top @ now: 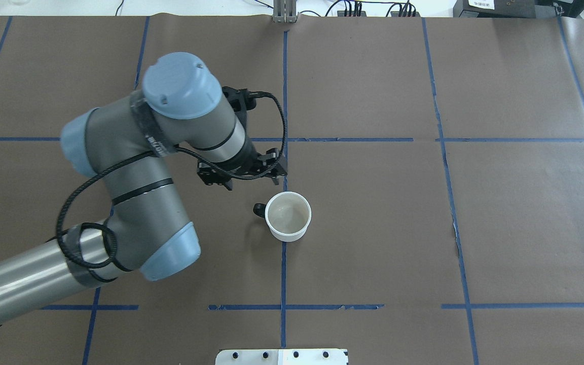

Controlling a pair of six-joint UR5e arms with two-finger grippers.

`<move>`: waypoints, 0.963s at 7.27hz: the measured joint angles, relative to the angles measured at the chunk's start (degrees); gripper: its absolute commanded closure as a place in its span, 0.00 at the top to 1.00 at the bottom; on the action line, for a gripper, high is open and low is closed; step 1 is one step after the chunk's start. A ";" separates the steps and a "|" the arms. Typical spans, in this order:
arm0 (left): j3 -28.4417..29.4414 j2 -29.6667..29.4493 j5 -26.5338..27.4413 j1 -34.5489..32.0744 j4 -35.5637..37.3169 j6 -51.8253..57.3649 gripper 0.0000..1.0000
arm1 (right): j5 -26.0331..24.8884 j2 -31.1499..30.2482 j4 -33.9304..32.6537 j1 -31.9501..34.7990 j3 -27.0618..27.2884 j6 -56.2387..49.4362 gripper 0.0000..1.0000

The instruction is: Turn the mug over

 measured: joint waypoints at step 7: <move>-4.11 34.87 -7.89 -33.80 -1.13 55.96 1.00 | 0.00 0.00 0.00 0.00 0.00 0.00 1.00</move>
